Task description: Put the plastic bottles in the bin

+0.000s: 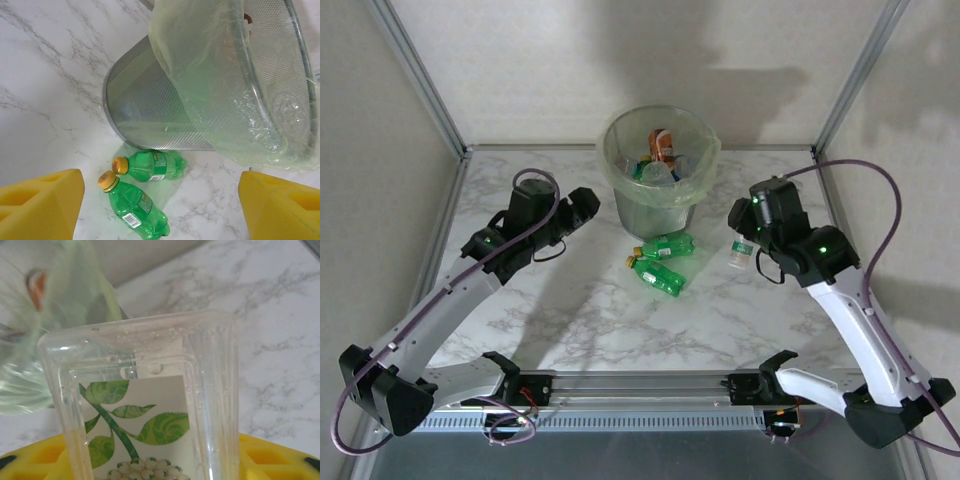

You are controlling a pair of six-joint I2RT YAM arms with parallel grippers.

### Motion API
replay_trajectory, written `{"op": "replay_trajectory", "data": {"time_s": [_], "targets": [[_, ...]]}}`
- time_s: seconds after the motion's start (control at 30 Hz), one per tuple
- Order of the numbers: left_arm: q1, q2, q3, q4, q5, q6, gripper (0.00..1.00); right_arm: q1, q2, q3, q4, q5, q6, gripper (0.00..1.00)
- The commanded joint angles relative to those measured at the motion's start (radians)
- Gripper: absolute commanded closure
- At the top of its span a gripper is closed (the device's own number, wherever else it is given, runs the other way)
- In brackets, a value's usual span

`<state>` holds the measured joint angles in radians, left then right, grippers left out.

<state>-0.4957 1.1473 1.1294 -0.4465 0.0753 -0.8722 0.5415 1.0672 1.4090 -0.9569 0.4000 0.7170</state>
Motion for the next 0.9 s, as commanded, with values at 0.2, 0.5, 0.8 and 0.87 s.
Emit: {"op": "replay_trajectory", "data": {"time_s": [0.2,0.5,0.8,0.87], "targets": [[0.008,-0.015,-0.032,0.067,0.072,0.023,0.2,0.018,0.077,0.179,0.066,-0.023,-0.034,0.46],[0.008,-0.013,-0.068,0.156,0.153,0.063,0.19,0.113,0.289,0.451,0.05,0.038,-0.045,0.46],[0.008,0.015,-0.076,0.161,0.202,0.153,0.19,0.225,0.559,0.783,-0.018,0.125,-0.114,0.46],[0.008,0.036,-0.085,0.174,0.198,0.137,0.2,0.223,0.607,0.855,-0.021,0.118,-0.165,0.45]]}}
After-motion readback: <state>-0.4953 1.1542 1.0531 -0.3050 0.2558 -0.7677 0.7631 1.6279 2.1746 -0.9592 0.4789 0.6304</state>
